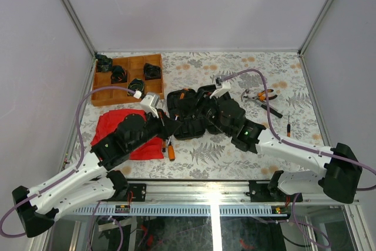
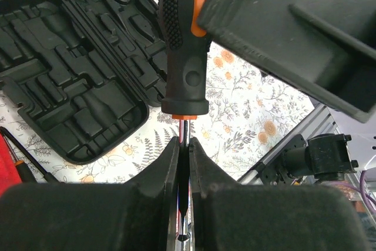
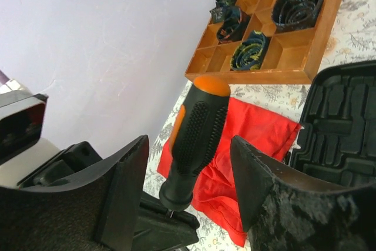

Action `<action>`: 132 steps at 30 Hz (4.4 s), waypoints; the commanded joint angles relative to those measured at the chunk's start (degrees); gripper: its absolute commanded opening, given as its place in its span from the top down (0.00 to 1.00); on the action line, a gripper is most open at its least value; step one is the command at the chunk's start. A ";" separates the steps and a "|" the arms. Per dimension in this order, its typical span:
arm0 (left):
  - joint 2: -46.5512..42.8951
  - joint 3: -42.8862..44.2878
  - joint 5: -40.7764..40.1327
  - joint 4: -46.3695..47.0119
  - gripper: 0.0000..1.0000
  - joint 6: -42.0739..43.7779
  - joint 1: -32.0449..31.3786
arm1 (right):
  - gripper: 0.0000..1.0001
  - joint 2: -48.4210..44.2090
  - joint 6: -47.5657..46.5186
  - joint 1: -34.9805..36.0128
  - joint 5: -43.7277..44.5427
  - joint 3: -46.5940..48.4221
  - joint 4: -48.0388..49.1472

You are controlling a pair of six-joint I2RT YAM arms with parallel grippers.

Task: Sort the tools into containers
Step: Place the screwdriver in the storage box, then move the storage box to the center of the board.

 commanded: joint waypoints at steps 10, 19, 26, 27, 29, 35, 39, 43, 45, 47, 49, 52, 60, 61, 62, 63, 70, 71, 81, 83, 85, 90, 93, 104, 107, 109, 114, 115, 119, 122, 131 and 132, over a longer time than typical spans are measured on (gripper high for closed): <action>-0.77 -1.56 3.21 6.77 1.00 0.03 0.42 | 0.62 3.56 2.88 -0.27 0.84 2.14 5.03; 1.36 -0.97 4.08 4.98 0.63 -0.83 0.45 | 0.98 0.52 -2.37 -0.30 3.93 1.06 2.35; 1.14 -0.55 -2.32 -0.08 0.36 -3.09 1.05 | 1.00 -0.21 -15.60 -1.58 12.25 9.63 -16.33; 1.21 -0.52 -2.55 -0.63 0.35 -3.46 1.83 | 1.00 -0.21 -16.88 -2.28 12.37 10.59 -19.21; 1.71 -0.55 -0.84 -1.15 0.34 -4.16 4.17 | 1.00 -0.21 -18.01 -4.29 11.82 11.77 -22.79; 7.78 -0.55 10.88 -1.98 0.32 -6.89 17.15 | 1.00 0.30 -19.12 -10.85 6.15 12.79 -28.22; 13.62 -1.02 17.24 -1.84 0.31 -8.55 24.46 | 1.00 1.24 -20.48 -12.48 3.71 12.99 -30.02; 19.33 0.33 15.62 -3.73 0.21 -9.76 26.97 | 1.00 1.63 -20.94 -12.99 1.56 11.59 -29.08; 21.97 1.59 13.84 -4.96 0.13 -9.91 27.27 | 1.00 1.70 -21.39 -13.23 0.26 10.50 -27.81; 24.36 2.70 12.00 -5.43 0.11 -10.38 27.41 | 1.00 2.22 -21.84 -13.48 -0.55 10.06 -27.21; 26.40 3.55 11.25 -4.76 0.11 -10.63 27.41 | 1.00 2.94 -22.86 -13.61 -1.74 10.35 -27.07; 28.22 4.27 10.32 -2.79 0.11 -10.84 27.42 | 0.99 4.08 -25.04 -13.62 -3.12 11.10 -27.40; 33.48 7.29 6.18 -0.97 0.22 -9.17 27.41 | 1.00 5.67 -27.53 -14.40 -8.97 11.37 -24.86; 33.93 7.55 5.96 -0.70 0.25 -8.88 27.41 | 1.00 5.80 -27.70 -14.41 -9.98 11.53 -24.47; 34.29 7.76 5.82 0.03 0.28 -8.64 27.46 | 1.00 5.99 -27.93 -14.51 -10.88 11.78 -24.24; 34.65 7.77 5.50 0.93 0.29 -8.48 27.47 | 1.00 6.21 -28.10 -14.50 -11.32 12.07 -24.16; 39.55 7.37 5.19 9.73 0.35 -7.49 27.76 | 1.00 7.52 -28.68 -14.77 -12.36 12.89 -25.06; 40.80 7.70 5.28 10.54 0.40 -6.83 27.91 | 1.00 7.46 -28.63 -14.90 -13.39 12.84 -25.18; 50.69 10.66 7.98 15.59 0.59 -4.37 29.69 | 1.00 7.90 -30.17 -16.01 -17.75 15.96 -29.27; 51.98 10.81 8.48 16.54 0.60 -4.20 29.79 | 1.00 7.79 -30.08 -16.06 -17.69 15.82 -29.21; 53.51 11.24 9.38 17.31 0.62 -3.82 29.87 | 1.00 7.87 -30.01 -16.16 -17.67 15.72 -29.20; 56.77 12.73 10.96 18.95 0.67 -2.86 29.87 | 1.00 8.77 -30.10 -16.42 -17.58 16.05 -29.68; 58.48 13.27 12.16 19.48 0.72 -3.21 29.87 | 1.00 9.84 -30.33 -16.76 -17.55 16.73 -30.39; 57.39 10.04 13.28 19.99 0.85 -2.96 27.45 | 1.00 18.70 -28.24 -21.56 -18.67 24.59 -36.76; 56.91 9.05 11.74 19.13 0.84 -3.87 24.84 | 1.00 20.98 -26.02 -23.50 -20.50 25.46 -36.70; 56.55 8.65 9.65 17.90 0.85 -4.66 23.31 | 1.00 22.26 -24.83 -24.33 -20.68 25.39 -36.02; 54.81 5.92 6.42 17.32 0.80 -7.00 20.57 | 1.00 25.70 -23.36 -25.21 -21.93 26.32 -35.70; 54.55 5.25 6.36 17.73 0.79 -7.37 20.09 | 1.00 26.60 -23.60 -25.18 -21.97 27.01 -36.51; 54.19 4.13 7.04 17.89 0.69 -9.70 19.68 | 1.00 29.22 -24.33 -25.39 -21.63 29.05 -40.59; 53.57 3.80 6.34 18.05 0.62 -10.09 19.60 | 1.00 30.41 -23.98 -25.40 -22.95 28.77 -42.13; 53.35 3.63 6.39 19.43 0.55 -10.32 19.42 | 1.00 33.70 -21.47 -25.35 -26.26 25.28 -42.03; 53.35 3.80 6.31 19.34 0.55 -10.33 19.42 | 1.00 34.38 -21.57 -25.39 -26.31 25.67 -42.71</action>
